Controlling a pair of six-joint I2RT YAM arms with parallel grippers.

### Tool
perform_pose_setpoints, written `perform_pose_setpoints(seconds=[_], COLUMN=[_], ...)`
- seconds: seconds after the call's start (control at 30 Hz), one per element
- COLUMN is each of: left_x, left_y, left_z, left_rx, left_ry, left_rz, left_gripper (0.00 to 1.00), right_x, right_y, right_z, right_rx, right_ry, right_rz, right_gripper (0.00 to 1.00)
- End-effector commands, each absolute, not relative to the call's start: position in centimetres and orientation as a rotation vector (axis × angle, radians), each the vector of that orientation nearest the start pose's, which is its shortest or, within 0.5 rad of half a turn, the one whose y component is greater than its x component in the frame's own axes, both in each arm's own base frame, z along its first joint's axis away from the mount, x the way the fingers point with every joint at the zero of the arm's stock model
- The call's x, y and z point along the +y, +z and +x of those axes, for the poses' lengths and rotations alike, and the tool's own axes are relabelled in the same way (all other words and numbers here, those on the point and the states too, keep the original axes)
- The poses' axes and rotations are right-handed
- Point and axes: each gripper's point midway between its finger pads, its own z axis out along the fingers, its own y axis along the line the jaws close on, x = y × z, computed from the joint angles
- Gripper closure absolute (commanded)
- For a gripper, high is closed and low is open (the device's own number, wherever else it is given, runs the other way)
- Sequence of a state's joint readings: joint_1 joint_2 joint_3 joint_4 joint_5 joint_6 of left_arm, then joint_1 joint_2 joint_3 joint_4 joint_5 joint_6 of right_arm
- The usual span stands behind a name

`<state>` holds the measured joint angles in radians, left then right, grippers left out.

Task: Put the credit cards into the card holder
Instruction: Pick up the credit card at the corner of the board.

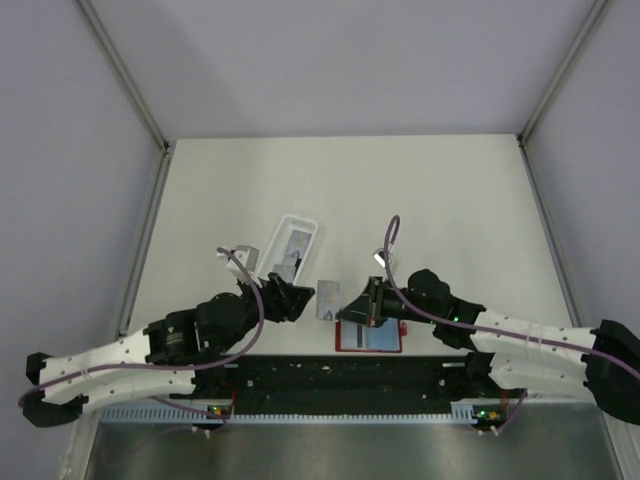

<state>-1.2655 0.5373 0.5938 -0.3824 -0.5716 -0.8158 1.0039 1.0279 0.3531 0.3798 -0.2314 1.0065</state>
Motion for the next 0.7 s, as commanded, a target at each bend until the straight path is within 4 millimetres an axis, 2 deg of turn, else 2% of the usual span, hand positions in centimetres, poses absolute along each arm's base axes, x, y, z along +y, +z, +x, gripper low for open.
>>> perform_pose_setpoints(seconds=[0.0,0.1,0.23,0.47,0.67], left_x=[-22.4,-23.0,-23.9,-26.0,-27.4], left_y=[28.2,29.3,30.4,30.9,30.0], left_z=[14.3,13.9,13.2,11.5,10.7], left_rx=[1.752,1.752,1.725,1.728,1.753], left_ry=[-1.057,-1.091,-1.163,-1.300,-1.348], left_rz=[0.021,0.051,0.085,0.153,0.201], left_gripper=[0.30,0.33,0.37,0.43,0.48], right_x=[31.6,30.9,30.2,29.5,29.4], right_y=[19.4,22.1,24.2,25.3,25.7], right_z=[9.0,8.1,7.5,7.2,7.3], right_rx=[1.966,1.846,1.753,1.675,1.666], right_ry=[1.705,1.785,1.861,1.939,1.947], right_rz=[-0.451,-0.498,-0.524,-0.517,-0.510], right_gripper=[1.00,1.00,1.00,1.00,1.00])
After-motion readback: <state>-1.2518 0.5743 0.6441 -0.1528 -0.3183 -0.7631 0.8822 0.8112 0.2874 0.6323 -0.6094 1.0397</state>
